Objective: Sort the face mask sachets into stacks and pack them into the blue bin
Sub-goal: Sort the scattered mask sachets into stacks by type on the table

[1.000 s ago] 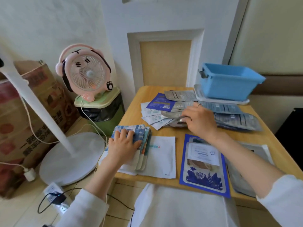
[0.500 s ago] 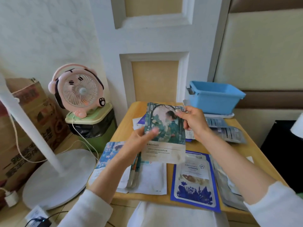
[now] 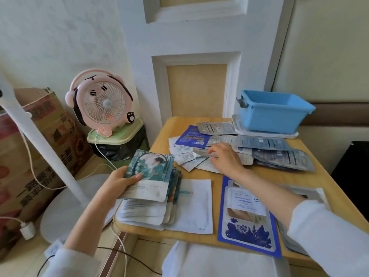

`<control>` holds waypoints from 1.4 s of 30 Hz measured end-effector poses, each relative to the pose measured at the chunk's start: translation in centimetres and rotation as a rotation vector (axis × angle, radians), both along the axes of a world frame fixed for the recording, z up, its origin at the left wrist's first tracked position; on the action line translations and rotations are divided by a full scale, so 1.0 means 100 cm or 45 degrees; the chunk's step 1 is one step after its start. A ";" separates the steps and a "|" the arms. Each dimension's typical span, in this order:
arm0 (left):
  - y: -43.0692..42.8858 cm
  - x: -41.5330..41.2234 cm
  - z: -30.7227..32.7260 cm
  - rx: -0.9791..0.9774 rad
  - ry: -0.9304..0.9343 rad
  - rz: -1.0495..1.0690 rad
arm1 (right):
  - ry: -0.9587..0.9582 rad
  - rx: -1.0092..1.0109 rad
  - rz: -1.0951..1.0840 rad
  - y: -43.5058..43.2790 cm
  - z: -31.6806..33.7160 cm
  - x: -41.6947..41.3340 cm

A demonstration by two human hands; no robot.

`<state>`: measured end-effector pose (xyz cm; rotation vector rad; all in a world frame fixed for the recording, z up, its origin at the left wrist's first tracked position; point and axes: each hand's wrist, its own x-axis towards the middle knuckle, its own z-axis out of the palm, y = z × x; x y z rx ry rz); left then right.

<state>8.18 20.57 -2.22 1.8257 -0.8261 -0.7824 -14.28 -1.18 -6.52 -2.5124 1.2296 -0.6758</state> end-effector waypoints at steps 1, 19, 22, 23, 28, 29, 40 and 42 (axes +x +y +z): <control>0.002 -0.001 -0.002 0.013 -0.022 -0.013 | 0.039 -0.080 0.012 -0.004 -0.006 0.005; -0.022 -0.032 -0.039 0.173 -1.168 -0.718 | -0.825 -0.607 -0.212 -0.005 0.057 0.006; -0.021 -0.031 -0.044 0.250 -1.163 -0.721 | -1.160 -0.006 -0.158 0.004 0.077 0.009; -0.020 -0.030 -0.045 0.252 -1.145 -0.716 | -1.217 0.169 -0.140 0.006 0.078 0.010; -0.013 -0.031 -0.052 0.320 -1.205 -0.755 | -1.439 0.718 -0.115 0.009 0.063 0.012; -0.014 -0.031 -0.051 0.335 -1.209 -0.770 | -1.457 0.785 -0.097 0.011 0.061 0.011; -0.020 -0.090 0.012 -0.512 0.185 -0.679 | -1.314 0.924 0.070 0.023 0.065 -0.008; -0.023 -0.114 0.012 -0.521 0.172 -0.501 | -1.321 0.910 0.043 0.028 0.059 -0.013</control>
